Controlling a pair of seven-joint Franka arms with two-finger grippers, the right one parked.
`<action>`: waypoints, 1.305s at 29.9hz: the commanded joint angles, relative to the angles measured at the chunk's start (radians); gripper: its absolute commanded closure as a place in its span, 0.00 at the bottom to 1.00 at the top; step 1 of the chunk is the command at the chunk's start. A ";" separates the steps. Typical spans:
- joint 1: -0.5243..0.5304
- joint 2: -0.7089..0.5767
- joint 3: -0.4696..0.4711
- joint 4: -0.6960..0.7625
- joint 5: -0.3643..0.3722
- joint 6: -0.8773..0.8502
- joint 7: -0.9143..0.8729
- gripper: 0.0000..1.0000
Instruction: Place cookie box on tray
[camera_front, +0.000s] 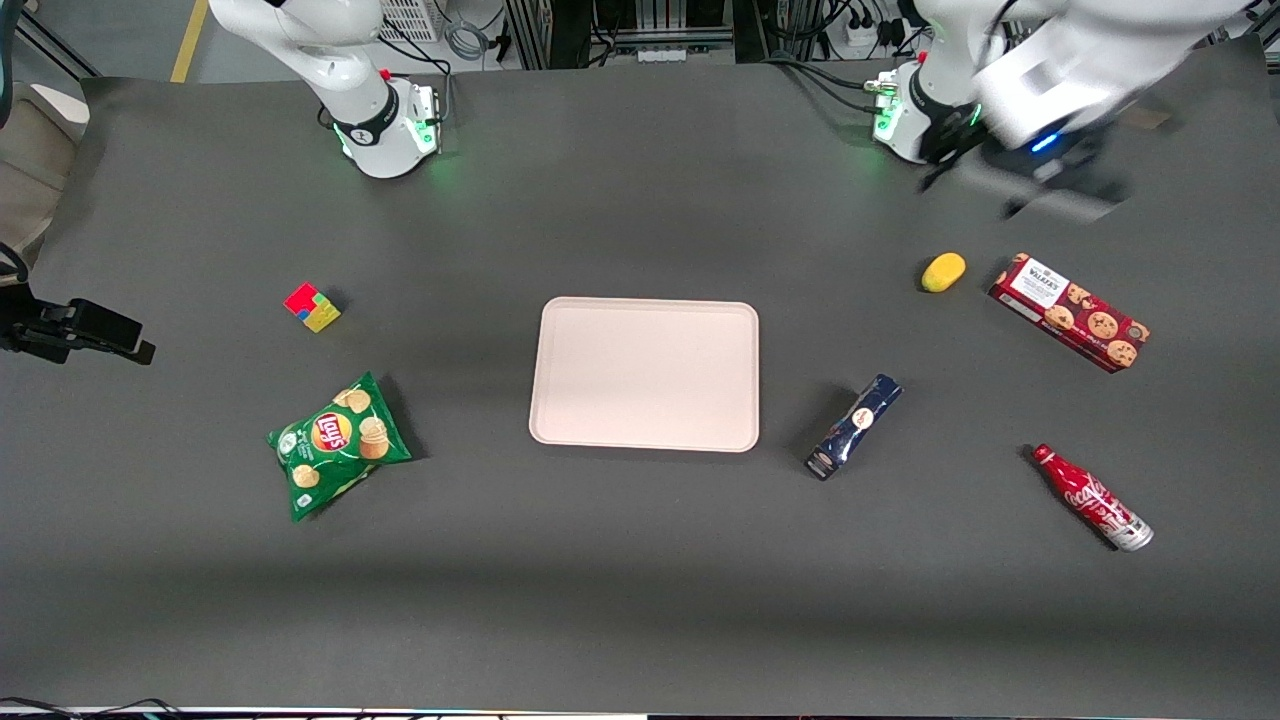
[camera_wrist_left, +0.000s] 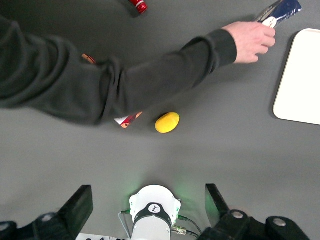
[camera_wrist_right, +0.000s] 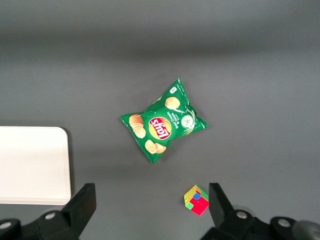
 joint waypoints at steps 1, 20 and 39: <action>0.002 0.128 0.001 0.036 0.091 0.076 0.012 0.00; -0.001 0.336 0.009 0.020 0.242 0.271 -0.083 0.00; -0.004 0.407 0.003 0.007 0.308 0.340 -0.273 0.99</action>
